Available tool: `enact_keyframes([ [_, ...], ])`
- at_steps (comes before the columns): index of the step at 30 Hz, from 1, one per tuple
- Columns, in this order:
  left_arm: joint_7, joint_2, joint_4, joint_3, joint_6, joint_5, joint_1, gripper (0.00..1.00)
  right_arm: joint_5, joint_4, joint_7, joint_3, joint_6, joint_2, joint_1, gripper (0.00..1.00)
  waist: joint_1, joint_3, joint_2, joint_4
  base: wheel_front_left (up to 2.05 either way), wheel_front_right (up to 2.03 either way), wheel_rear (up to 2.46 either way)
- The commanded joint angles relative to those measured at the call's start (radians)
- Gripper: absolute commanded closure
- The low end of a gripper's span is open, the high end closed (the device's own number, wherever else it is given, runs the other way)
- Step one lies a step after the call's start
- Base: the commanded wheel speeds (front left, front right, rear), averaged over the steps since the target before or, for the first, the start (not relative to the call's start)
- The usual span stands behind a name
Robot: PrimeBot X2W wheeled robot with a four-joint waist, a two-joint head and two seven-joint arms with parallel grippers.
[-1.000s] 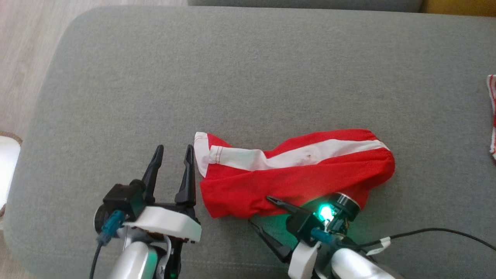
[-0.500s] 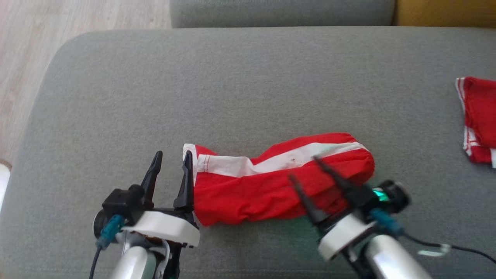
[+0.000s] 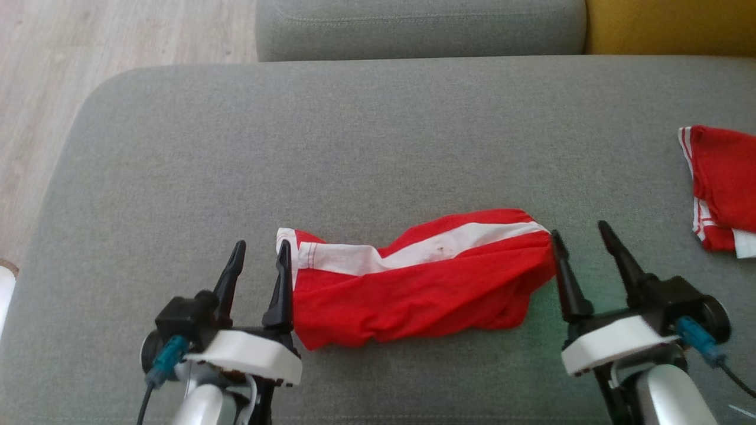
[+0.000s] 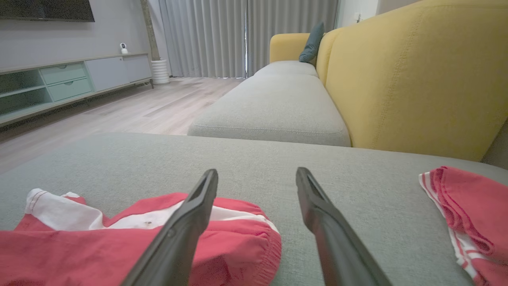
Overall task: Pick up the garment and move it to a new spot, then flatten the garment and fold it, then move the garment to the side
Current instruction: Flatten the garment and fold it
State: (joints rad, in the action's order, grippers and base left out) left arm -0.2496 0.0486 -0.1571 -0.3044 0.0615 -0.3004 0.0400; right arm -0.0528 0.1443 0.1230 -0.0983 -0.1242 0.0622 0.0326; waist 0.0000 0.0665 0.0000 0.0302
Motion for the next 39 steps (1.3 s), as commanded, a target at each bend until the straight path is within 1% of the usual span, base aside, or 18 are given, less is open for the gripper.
enact_keyframes([
  [1, -0.012, 0.002, 0.033, 0.043, -0.002, 0.006, 0.010, 0.00, -0.004, -0.044, -0.003, 0.000, -0.007, -0.010, 0.008, 0.00, 0.0000, -0.005, 0.0000, 0.004, 0.00, 0.00, 0.00],
  [6, -0.012, 0.002, 0.045, 0.044, 0.001, -0.006, -0.008, 0.00, -0.037, -0.055, -0.003, 0.041, -0.007, -0.011, -0.008, 0.00, 0.0000, -0.008, 0.0000, 0.012, 0.00, 0.00, 0.00],
  [14, -0.012, 0.002, 0.053, 0.036, 0.002, -0.009, -0.015, 0.00, -0.053, -0.056, -0.005, 0.047, -0.007, -0.012, -0.003, 0.00, 0.0000, 0.000, 0.0000, 0.018, 0.00, 0.00, 0.00],
  [16, -0.008, 0.002, 0.034, 0.028, -0.009, -0.011, -0.007, 0.00, -0.051, -0.055, -0.007, 0.052, -0.007, -0.012, 0.004, 0.00, 0.0000, 0.006, 0.0000, 0.018, 0.00, 0.00, 0.00],
  [19, 0.048, 0.015, 0.013, 0.015, -0.027, -0.018, 0.024, 0.00, -0.044, -0.057, -0.007, 0.056, -0.007, -0.012, 0.008, 0.00, 0.0000, 0.014, 0.0000, 0.018, 0.00, 0.00, 0.00],
  [21, 0.110, 0.026, 0.004, 0.005, -0.036, -0.021, 0.051, 0.00, -0.040, -0.058, -0.008, 0.058, -0.007, -0.012, 0.011, 0.00, 0.0000, 0.020, 0.0000, 0.018, 0.00, 0.00, 0.00],
  [22, 0.110, 0.026, 0.004, 0.005, -0.036, -0.021, 0.051, 0.00, -0.040, -0.058, -0.008, 0.058, -0.007, -0.012, 0.011, 0.00, 0.0000, 0.020, 0.0000, 0.018, 0.00, 0.00, 0.00],
  [29, 0.309, 0.041, -0.024, -0.015, -0.050, -0.050, 0.141, 0.00, -0.039, -0.057, -0.005, 0.050, -0.007, -0.012, 0.032, 0.00, 0.0000, 0.057, 0.0000, 0.008, 0.00, 0.00, 0.00],
  [32, 0.363, 0.040, -0.048, -0.014, -0.045, -0.063, 0.174, 0.00, -0.039, -0.057, -0.002, 0.041, -0.007, -0.012, 0.046, 0.00, 0.0000, 0.081, 0.0000, -0.005, 0.00, 0.00, 0.00],
  [37, 0.414, 0.043, -0.062, -0.004, -0.030, -0.077, 0.206, 0.00, -0.036, -0.057, 0.004, 0.046, -0.007, -0.012, 0.059, 0.00, 0.0000, 0.112, 0.0000, -0.022, 0.00, 0.00, 0.00],
  [39, 0.428, 0.045, -0.060, -0.004, -0.031, -0.085, 0.209, 0.00, -0.035, -0.052, 0.009, 0.049, -0.007, -0.012, 0.061, 0.00, 0.0000, 0.117, 0.0000, -0.026, 0.00, 0.00, 0.00],
])
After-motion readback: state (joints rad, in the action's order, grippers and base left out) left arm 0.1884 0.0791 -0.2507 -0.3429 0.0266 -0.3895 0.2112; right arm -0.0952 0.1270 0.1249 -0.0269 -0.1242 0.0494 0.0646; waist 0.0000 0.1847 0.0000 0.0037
